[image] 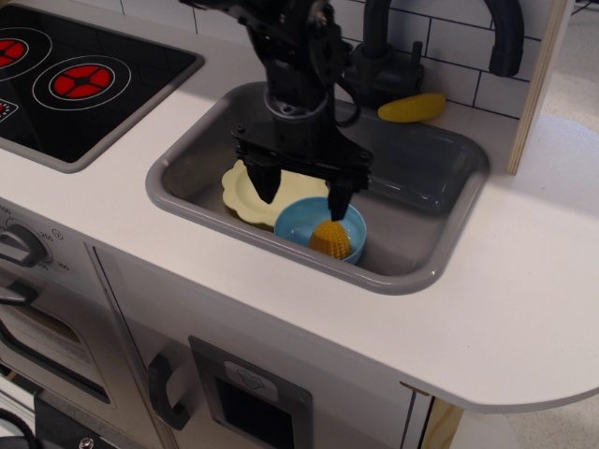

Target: Take corn out of bowl sink

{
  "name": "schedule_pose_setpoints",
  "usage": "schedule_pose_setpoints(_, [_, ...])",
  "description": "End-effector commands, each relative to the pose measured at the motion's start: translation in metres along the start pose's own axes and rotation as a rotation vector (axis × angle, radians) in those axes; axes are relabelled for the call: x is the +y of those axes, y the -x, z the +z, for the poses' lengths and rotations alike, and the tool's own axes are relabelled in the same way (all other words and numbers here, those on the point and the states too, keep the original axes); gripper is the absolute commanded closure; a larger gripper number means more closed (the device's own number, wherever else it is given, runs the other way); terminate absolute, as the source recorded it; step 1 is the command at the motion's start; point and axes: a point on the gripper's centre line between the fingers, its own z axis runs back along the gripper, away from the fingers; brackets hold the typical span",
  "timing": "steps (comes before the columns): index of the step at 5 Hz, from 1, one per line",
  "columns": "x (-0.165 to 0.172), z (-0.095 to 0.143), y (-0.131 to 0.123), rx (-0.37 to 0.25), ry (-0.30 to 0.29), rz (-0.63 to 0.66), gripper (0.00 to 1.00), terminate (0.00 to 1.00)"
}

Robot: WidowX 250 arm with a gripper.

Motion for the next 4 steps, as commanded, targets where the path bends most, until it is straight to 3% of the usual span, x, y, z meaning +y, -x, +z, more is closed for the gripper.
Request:
schedule_pose_setpoints(1, [-0.009,-0.006,-0.005,-0.018,-0.030,0.006,0.00,0.00])
schedule_pose_setpoints(3, [0.000,-0.011,-0.007,-0.031,-0.058,0.019,0.00,0.00])
schedule_pose_setpoints(4, [0.000,-0.017,-0.004,-0.005,-0.062,0.007,0.00,0.00])
